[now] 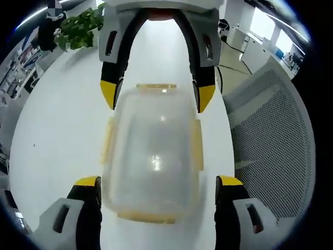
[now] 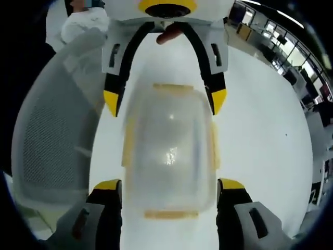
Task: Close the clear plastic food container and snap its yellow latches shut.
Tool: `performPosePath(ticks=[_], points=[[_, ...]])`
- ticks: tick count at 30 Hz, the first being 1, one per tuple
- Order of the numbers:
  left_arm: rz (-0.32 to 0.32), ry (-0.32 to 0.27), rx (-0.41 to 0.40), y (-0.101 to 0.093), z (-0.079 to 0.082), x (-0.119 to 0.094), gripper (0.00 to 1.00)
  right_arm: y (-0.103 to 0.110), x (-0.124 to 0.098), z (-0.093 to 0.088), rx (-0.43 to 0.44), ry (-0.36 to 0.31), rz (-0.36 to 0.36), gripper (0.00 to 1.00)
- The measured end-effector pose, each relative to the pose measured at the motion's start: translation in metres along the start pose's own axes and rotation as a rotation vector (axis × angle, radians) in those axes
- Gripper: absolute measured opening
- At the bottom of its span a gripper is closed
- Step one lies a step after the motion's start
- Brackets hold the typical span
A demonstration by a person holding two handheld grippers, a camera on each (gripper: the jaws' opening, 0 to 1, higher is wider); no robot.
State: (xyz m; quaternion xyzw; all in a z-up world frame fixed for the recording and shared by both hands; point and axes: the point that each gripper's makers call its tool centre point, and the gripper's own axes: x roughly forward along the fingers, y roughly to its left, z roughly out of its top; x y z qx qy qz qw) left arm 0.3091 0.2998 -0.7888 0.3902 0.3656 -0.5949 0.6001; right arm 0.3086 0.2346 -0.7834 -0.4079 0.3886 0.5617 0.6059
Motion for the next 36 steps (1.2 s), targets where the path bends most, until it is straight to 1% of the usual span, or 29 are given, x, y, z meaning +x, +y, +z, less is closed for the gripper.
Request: performPosePath(ticks=[12,28,31,36], points=[[0.007,0.012,0.017,0.004,-0.002,0.004,0.89,-0.002,0.006,-0.003,0.000,0.007,0.008,0.75],[0.021,0.047,0.029,0.011,-0.004,0.016,0.88,-0.003,0.009,-0.004,0.020,0.008,0.012,0.76],[0.022,0.054,0.027,0.012,-0.004,0.017,0.86,-0.003,0.010,-0.004,0.022,0.014,0.015,0.76],[0.029,0.078,0.030,0.011,-0.004,0.019,0.85,-0.003,0.011,-0.005,0.021,0.044,0.009,0.76]])
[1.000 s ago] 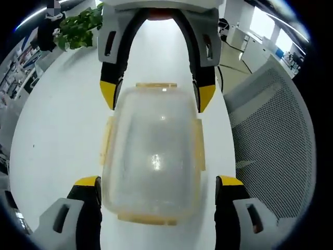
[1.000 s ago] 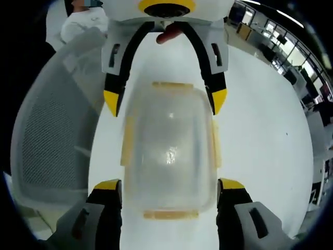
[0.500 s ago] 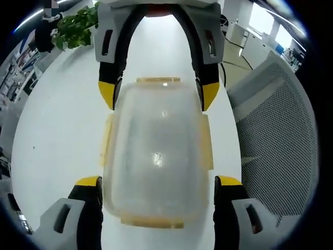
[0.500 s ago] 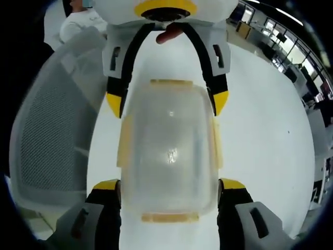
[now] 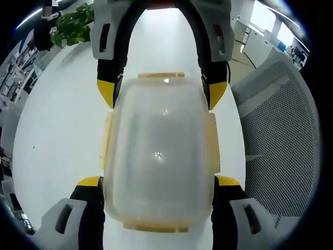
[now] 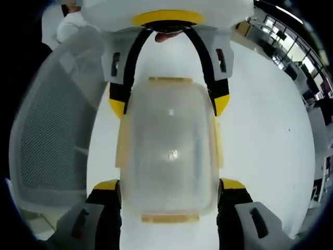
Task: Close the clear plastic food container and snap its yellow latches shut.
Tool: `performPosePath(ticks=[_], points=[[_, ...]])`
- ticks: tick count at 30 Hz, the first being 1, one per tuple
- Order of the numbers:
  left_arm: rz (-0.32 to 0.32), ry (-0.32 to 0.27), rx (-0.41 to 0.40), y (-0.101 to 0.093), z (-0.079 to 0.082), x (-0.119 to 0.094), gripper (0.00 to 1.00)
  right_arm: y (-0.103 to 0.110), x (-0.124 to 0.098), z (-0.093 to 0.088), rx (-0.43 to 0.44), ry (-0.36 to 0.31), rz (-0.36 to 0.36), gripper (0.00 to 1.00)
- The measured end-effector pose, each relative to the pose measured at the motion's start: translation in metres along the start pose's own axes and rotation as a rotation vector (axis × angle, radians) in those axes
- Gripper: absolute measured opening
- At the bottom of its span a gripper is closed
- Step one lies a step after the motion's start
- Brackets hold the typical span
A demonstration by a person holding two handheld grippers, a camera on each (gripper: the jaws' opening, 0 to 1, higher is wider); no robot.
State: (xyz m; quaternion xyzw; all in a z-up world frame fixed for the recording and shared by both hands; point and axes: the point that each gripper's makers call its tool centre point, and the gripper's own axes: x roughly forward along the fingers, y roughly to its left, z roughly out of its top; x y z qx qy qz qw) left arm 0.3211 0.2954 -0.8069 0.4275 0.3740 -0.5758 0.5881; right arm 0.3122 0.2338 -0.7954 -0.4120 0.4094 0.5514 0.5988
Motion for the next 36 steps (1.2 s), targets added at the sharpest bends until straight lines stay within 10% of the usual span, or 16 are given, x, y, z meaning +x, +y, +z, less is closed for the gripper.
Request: performPosePath(ticks=[36], points=[[0.003,0.006,-0.002,0.0007,-0.0012,-0.0009,0.85,-0.0015,0.0032,0.0018,0.025,0.015,-0.041,0.76]])
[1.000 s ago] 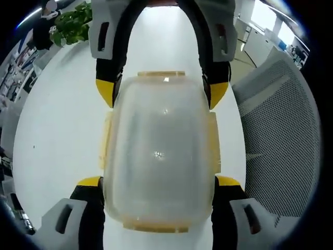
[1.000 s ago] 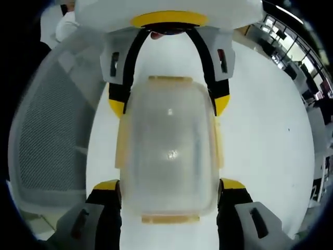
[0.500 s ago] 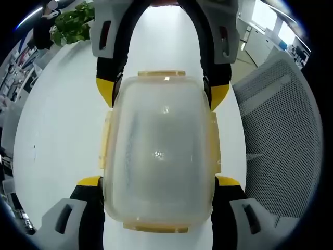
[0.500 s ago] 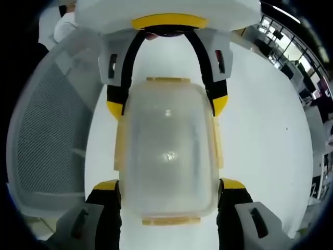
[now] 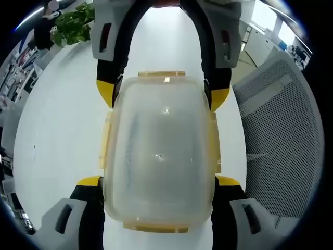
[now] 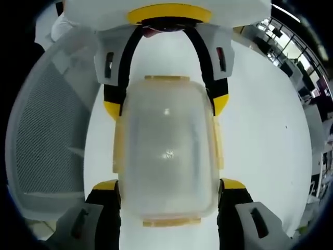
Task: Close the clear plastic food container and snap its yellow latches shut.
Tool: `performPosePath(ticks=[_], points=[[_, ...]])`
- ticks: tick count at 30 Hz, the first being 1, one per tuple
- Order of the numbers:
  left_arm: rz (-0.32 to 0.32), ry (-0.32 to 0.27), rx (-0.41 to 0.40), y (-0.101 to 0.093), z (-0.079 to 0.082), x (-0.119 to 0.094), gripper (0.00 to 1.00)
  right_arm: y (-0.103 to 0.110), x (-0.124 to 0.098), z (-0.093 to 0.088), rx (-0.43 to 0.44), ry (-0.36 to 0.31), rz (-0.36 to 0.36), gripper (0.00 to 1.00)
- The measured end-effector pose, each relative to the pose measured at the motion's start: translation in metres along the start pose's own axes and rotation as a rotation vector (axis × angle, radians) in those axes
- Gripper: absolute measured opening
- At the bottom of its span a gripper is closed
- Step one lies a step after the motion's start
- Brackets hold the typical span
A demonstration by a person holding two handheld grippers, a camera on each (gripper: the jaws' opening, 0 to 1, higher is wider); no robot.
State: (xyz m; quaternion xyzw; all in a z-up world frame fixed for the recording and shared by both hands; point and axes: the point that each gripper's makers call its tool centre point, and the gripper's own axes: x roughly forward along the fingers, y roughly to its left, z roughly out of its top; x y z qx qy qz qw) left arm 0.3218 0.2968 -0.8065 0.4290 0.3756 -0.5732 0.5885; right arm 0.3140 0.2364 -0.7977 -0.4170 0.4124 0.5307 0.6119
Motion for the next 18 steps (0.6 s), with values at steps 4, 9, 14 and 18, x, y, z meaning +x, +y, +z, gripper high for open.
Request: performPosePath(ticks=[4,9,14,18], points=[[0.000,-0.009,0.000,0.000,0.000,0.000,0.85,0.000,0.000,0.000,0.003,-0.002,-0.002,0.77],[0.000,0.011,0.003,0.000,-0.006,-0.002,0.85,0.000,0.003,0.007,0.012,-0.026,-0.009,0.77],[0.003,0.021,-0.002,0.003,-0.020,-0.006,0.86,-0.002,0.007,0.020,0.006,-0.022,-0.008,0.77],[0.006,0.025,-0.007,0.005,-0.032,-0.010,0.86,-0.003,0.011,0.032,0.007,-0.035,-0.010,0.77]])
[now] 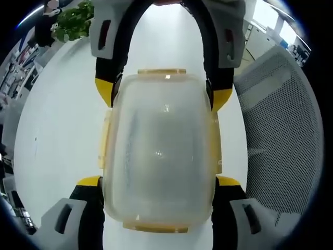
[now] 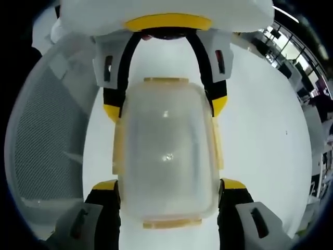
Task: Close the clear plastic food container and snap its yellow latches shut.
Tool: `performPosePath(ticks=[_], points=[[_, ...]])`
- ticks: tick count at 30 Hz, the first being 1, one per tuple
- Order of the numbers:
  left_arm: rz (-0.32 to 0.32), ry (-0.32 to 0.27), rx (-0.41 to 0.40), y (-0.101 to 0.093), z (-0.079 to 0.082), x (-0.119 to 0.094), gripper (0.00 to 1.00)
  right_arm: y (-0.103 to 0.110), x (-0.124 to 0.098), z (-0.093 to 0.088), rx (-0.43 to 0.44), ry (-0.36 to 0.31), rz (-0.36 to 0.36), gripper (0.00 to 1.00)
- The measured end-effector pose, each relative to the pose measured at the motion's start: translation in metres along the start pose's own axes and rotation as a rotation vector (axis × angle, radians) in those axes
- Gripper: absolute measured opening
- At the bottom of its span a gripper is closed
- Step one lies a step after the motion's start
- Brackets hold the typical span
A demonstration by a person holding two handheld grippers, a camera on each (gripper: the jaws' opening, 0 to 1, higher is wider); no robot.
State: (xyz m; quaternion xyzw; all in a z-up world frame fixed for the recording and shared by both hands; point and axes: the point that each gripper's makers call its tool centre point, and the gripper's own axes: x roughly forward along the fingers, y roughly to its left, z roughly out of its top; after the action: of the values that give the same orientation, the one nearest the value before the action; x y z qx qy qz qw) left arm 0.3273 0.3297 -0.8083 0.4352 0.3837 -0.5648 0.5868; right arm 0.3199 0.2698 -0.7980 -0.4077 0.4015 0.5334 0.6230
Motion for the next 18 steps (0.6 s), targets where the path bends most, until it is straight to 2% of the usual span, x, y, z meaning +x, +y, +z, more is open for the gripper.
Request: performPosePath(ticks=[9,18], points=[[0.004,0.003,-0.013,0.002,-0.021,-0.008,0.86,0.000,0.009,0.023,-0.009,-0.010,0.004,0.78],[0.000,0.012,-0.011,0.002,-0.033,-0.011,0.86,0.000,0.014,0.035,-0.005,-0.004,0.002,0.78]])
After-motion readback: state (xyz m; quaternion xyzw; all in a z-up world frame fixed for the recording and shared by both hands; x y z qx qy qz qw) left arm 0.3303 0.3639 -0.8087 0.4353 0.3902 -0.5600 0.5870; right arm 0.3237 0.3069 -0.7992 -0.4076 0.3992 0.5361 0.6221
